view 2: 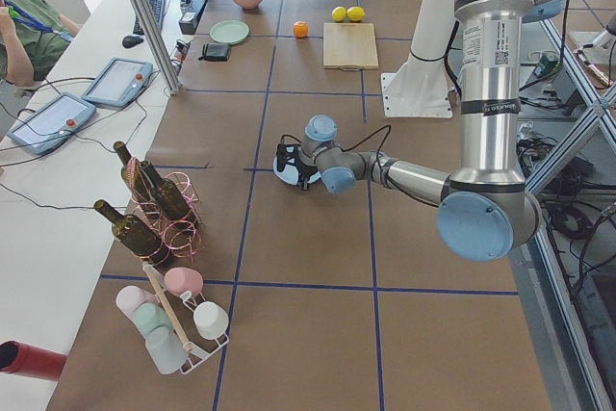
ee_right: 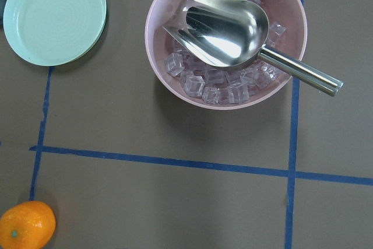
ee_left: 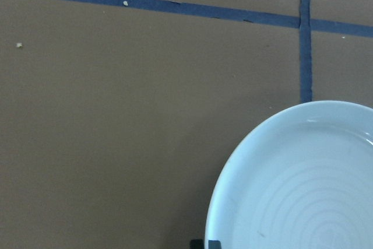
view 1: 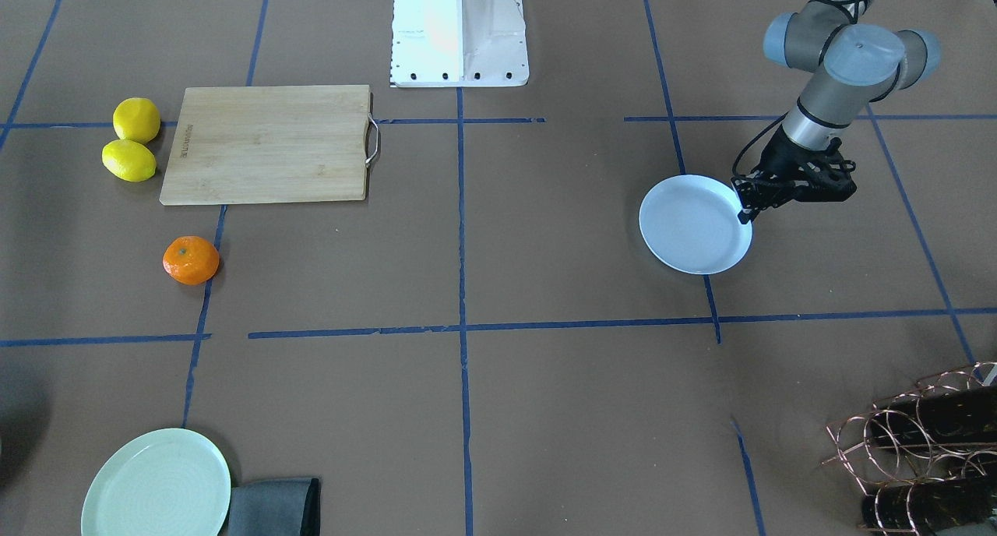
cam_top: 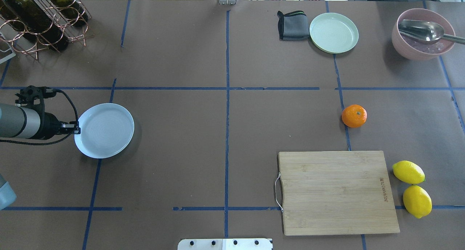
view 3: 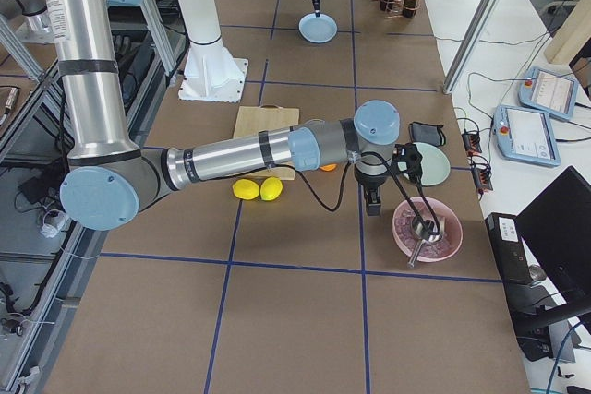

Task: Pick orange to plate
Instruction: 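Push the light blue plate with the left gripper toward the table center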

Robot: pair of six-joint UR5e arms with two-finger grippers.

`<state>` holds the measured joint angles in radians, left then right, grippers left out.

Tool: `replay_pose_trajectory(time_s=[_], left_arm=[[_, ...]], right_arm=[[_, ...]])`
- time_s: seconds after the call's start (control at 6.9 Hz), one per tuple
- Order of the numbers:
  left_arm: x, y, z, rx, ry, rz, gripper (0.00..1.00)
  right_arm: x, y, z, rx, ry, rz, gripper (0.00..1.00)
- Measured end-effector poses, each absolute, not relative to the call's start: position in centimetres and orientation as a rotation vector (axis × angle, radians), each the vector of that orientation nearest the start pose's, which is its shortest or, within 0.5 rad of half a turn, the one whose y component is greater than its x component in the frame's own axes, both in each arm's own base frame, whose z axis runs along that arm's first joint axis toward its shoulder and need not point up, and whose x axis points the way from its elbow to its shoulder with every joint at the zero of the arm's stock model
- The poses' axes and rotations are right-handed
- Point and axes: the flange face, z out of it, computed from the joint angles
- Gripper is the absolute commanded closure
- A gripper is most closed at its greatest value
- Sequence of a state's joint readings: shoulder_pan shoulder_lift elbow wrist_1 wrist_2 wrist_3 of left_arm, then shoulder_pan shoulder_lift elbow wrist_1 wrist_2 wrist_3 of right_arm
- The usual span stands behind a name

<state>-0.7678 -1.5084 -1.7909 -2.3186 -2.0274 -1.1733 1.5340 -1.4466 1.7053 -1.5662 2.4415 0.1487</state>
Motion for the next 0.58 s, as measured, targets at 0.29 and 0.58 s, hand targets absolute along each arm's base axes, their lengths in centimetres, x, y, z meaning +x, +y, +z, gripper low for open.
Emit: replay_pose_trajectory(time_s=[0.29, 0.58], left_arm=[[27.1, -44.2, 46.5, 0.087, 1.06, -0.132, 1.0], [31.3, -50.4, 37.4, 0.057, 1.068, -0.188, 1.0]], right_arm=[[3.6, -54.7, 51.8, 0.161, -0.895, -0.004, 0.0], [2.2, -54.8, 50.8, 0.131, -0.904, 0.043, 0.0]])
